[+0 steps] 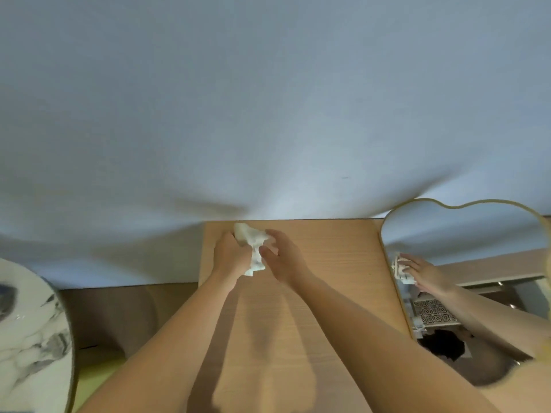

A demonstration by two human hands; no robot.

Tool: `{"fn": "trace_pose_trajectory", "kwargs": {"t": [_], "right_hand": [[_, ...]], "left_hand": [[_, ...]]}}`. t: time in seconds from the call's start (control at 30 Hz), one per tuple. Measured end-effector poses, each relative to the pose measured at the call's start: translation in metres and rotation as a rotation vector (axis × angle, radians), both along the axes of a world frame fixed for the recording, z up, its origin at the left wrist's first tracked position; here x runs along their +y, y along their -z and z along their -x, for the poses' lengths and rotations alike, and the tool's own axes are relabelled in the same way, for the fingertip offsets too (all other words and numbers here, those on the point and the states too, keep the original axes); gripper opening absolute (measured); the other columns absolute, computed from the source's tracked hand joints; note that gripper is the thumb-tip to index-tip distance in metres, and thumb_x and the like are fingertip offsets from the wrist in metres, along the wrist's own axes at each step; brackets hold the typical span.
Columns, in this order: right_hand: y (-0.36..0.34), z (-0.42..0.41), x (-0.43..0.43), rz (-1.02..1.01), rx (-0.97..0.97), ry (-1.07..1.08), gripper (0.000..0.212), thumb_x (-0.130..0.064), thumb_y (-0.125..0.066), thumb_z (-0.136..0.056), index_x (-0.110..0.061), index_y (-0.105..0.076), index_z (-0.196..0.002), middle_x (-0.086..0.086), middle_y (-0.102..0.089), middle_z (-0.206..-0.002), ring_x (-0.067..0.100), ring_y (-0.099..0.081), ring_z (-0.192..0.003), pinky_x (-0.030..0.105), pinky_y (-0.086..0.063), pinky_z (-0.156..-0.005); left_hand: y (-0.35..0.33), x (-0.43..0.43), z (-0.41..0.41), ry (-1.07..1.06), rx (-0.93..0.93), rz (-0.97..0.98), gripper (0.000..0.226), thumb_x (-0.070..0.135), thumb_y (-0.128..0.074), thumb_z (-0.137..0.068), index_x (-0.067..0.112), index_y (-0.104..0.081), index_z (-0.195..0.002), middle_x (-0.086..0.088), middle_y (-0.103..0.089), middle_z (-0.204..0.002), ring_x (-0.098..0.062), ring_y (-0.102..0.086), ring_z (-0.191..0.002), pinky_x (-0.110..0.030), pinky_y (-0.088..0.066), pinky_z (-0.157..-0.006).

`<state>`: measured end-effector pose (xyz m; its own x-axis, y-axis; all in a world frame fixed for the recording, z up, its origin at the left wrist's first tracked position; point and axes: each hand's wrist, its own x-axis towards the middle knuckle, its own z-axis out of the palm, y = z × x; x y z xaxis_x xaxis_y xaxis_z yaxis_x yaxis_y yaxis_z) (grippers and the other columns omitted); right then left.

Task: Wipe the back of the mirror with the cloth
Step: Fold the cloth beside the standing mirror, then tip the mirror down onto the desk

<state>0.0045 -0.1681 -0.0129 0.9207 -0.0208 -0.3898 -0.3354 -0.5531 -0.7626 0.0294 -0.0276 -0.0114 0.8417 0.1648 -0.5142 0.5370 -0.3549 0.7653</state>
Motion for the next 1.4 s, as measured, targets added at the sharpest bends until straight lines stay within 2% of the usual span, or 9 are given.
{"fn": "trace_pose_trajectory", "kwargs": {"t": [0.13,0.3,0.43,0.57,0.73,0.83,0.93,1.2,1.4], "right_hand": [[-0.051,0.028,-0.049,-0.371,0.113,0.304,0.082,-0.056,-0.072,-0.086,-0.014,-0.045,-0.151,-0.001,-0.057,-0.144,0.019,-0.060,-0.122,0.035,-0.050,-0.096],[-0.117,0.092,-0.129,-0.837,0.127,0.403,0.049,-0.042,-0.075,-0.093,-0.011,-0.069,-0.131,0.016,-0.075,-0.127,0.030,-0.072,-0.116,0.042,-0.059,-0.095],[-0.171,0.148,-0.201,-0.943,-0.027,0.516,0.047,-0.032,-0.074,-0.096,-0.001,-0.068,-0.131,0.027,-0.070,-0.130,0.035,-0.071,-0.113,0.040,-0.061,-0.088],[-0.214,0.190,-0.276,-0.844,-0.223,0.642,0.031,-0.025,-0.074,-0.092,-0.001,-0.076,-0.112,0.026,-0.077,-0.110,0.032,-0.077,-0.094,0.037,-0.063,-0.075],[-0.237,0.223,-0.378,-0.728,-0.377,0.711,0.021,-0.022,-0.074,-0.096,-0.005,-0.079,-0.106,0.020,-0.081,-0.107,0.034,-0.079,-0.098,0.036,-0.064,-0.074],[-0.230,0.232,-0.439,-0.667,-0.418,0.807,0.015,-0.022,-0.078,-0.093,-0.009,-0.080,-0.101,0.015,-0.082,-0.101,0.030,-0.080,-0.094,0.039,-0.064,-0.075],[-0.206,0.236,-0.485,-0.607,-0.357,0.886,0.015,-0.019,-0.078,-0.092,-0.007,-0.076,-0.101,0.014,-0.082,-0.096,0.027,-0.081,-0.086,0.039,-0.065,-0.072],[-0.137,0.234,-0.504,-0.502,-0.163,0.768,0.005,-0.015,-0.076,-0.088,-0.018,-0.075,-0.091,-0.004,-0.081,-0.080,0.012,-0.078,-0.072,0.023,-0.059,-0.056],[-0.113,0.226,-0.477,-0.506,-0.095,0.655,0.011,-0.018,-0.077,-0.084,-0.017,-0.076,-0.095,0.000,-0.081,-0.086,0.015,-0.078,-0.081,0.039,-0.066,-0.072]], "left_hand": [[-0.051,-0.046,0.034,0.024,-0.033,0.257,0.011,0.009,-0.063,-0.091,0.007,-0.061,-0.101,-0.014,-0.070,-0.098,-0.026,-0.068,-0.080,-0.034,-0.055,-0.058],[-0.124,-0.127,0.085,0.079,-0.010,0.631,0.015,0.000,-0.070,-0.088,-0.001,-0.065,-0.102,-0.029,-0.072,-0.102,-0.039,-0.073,-0.093,-0.055,-0.061,-0.079],[-0.171,-0.200,0.124,0.257,0.052,0.936,0.018,-0.003,-0.066,-0.092,0.007,-0.080,-0.086,-0.014,-0.077,-0.087,-0.019,-0.076,-0.080,-0.035,-0.061,-0.063],[-0.202,-0.276,0.149,0.424,0.052,1.075,0.020,0.007,-0.065,-0.092,0.009,-0.084,-0.097,-0.012,-0.078,-0.096,-0.018,-0.073,-0.090,-0.036,-0.061,-0.075],[-0.211,-0.379,0.169,0.401,-0.141,0.705,0.027,0.043,-0.061,-0.080,0.020,-0.075,-0.078,-0.003,-0.065,-0.084,-0.019,-0.060,-0.083,-0.037,-0.047,-0.076],[-0.187,-0.434,0.176,0.405,-0.296,0.252,0.043,0.040,-0.057,-0.095,0.017,-0.062,-0.131,0.001,-0.047,-0.121,-0.016,-0.047,-0.104,-0.028,-0.033,-0.089],[-0.157,-0.473,0.186,0.433,-0.304,-0.022,0.089,0.035,-0.066,-0.096,0.006,-0.016,-0.163,-0.008,-0.020,-0.166,-0.027,-0.030,-0.150,-0.036,-0.028,-0.120],[-0.131,-0.513,0.179,0.310,-0.299,-0.149,0.104,-0.004,-0.060,-0.087,0.013,0.006,-0.166,-0.003,0.003,-0.177,-0.021,-0.002,-0.161,-0.040,-0.017,-0.129],[-0.131,-0.516,0.164,0.221,-0.324,-0.066,0.106,-0.017,-0.056,-0.081,0.020,-0.008,-0.168,-0.005,-0.026,-0.171,-0.025,-0.030,-0.155,-0.044,-0.036,-0.121]]}}
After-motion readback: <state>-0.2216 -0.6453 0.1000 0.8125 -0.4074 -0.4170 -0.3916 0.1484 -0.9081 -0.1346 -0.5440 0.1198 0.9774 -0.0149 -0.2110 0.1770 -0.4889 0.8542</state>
